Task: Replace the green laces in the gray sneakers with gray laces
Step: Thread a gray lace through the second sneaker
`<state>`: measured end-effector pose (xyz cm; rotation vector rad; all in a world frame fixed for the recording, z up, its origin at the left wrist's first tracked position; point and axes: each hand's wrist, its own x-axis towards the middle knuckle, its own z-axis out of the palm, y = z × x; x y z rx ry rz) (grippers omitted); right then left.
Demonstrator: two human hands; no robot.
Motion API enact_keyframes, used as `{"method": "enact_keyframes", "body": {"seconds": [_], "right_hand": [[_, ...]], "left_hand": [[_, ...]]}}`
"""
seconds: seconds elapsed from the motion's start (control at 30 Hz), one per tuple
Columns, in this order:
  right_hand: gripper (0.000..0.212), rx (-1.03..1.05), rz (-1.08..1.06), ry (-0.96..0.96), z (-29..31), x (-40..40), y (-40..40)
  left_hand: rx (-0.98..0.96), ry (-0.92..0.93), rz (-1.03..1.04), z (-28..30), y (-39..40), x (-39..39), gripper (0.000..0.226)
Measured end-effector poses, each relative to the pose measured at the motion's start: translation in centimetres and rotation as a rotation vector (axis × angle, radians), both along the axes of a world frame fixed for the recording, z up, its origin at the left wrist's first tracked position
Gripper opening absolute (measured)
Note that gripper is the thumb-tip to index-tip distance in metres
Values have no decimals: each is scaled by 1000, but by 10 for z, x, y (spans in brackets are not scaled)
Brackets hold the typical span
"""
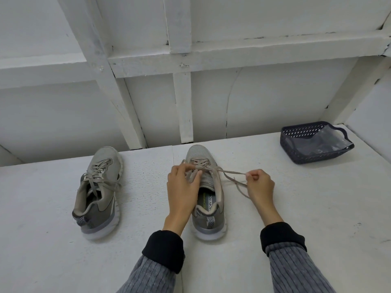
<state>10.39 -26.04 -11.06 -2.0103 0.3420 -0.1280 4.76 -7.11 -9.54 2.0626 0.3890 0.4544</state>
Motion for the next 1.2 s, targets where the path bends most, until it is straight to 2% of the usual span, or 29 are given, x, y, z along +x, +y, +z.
{"method": "enact_keyframes", "body": {"seconds": [0.1,0.23,0.33,0.43,0.53,0.7,0.83,0.93,1.07,1.13,1.2], "right_hand": [[12,-80,-37,25,-10,-4,-15],[20,-256,93,-128,-6,-11,2],[24,-181,340,-286,9,-12,26],[21,-137,488,-301,19,-11,43],[15,-193,492,-290,17,-10,46],[13,-276,345,-166,4,-7,20],[18,-133,469,-208,16,-10,26],[21,-122,562,-222,22,-12,42],[9,-47,457,-196,21,-14,45],[11,154,398,-167,27,-14,46],[12,497,368,-130,39,-14,46]], "left_hand": [[-188,33,75,0,-4,-7,22],[-239,47,31,-3,-4,-5,22],[-245,28,18,-3,-3,-4,20],[-261,0,24,-1,-5,-5,13],[-283,-8,34,-1,-3,-5,14],[-325,-11,61,-6,-3,-5,17],[-356,-30,85,-9,-5,-3,23],[-347,-42,92,-9,-5,-4,26],[-376,-57,98,-9,-3,-5,24],[-371,-63,87,-9,-4,-5,20],[-362,-65,73,-8,-4,-5,17]]}}
